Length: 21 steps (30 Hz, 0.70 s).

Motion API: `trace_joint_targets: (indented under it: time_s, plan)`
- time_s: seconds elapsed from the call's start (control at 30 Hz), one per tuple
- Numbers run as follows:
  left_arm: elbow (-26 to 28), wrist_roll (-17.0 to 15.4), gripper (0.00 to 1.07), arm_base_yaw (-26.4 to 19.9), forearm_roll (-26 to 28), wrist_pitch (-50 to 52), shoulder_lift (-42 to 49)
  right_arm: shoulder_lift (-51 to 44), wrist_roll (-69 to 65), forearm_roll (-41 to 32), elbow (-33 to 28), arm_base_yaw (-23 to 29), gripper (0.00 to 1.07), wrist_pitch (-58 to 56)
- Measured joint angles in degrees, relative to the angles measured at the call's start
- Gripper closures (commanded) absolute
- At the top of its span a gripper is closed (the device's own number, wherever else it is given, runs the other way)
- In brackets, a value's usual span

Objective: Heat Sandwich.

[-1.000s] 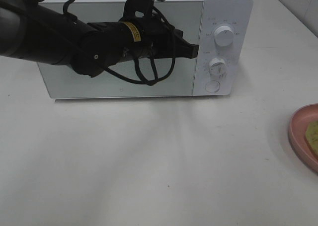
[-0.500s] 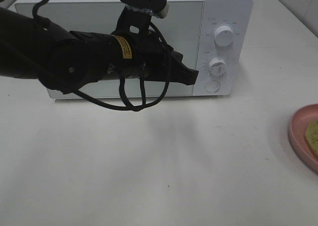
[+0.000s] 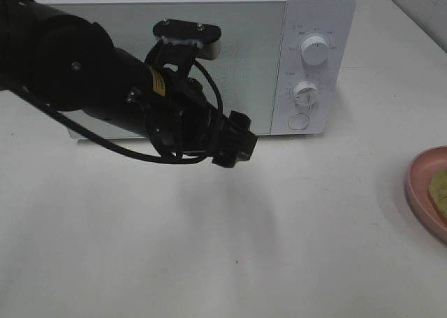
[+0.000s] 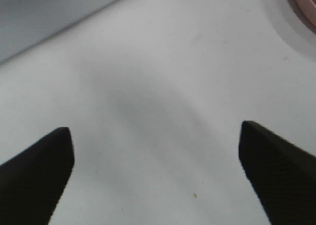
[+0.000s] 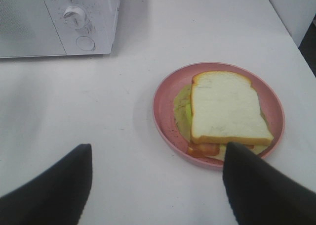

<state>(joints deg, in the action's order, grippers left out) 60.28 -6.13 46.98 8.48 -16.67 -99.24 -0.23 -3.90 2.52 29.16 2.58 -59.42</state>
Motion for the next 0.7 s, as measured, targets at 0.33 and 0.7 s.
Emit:
trace_joint_targets:
  time_s: [0.33, 0.7]
  plan:
    - [0.00, 0.00, 0.06, 0.17, 2.18, -14.61, 2.52, 0.00, 0.00, 0.00, 0.00, 0.00, 0.37, 0.00]
    - [0.00, 0.00, 0.07, -0.92, -0.06, -31.05, 8.54, 0.00, 0.00, 0.00, 0.00, 0.00, 0.37, 0.00]
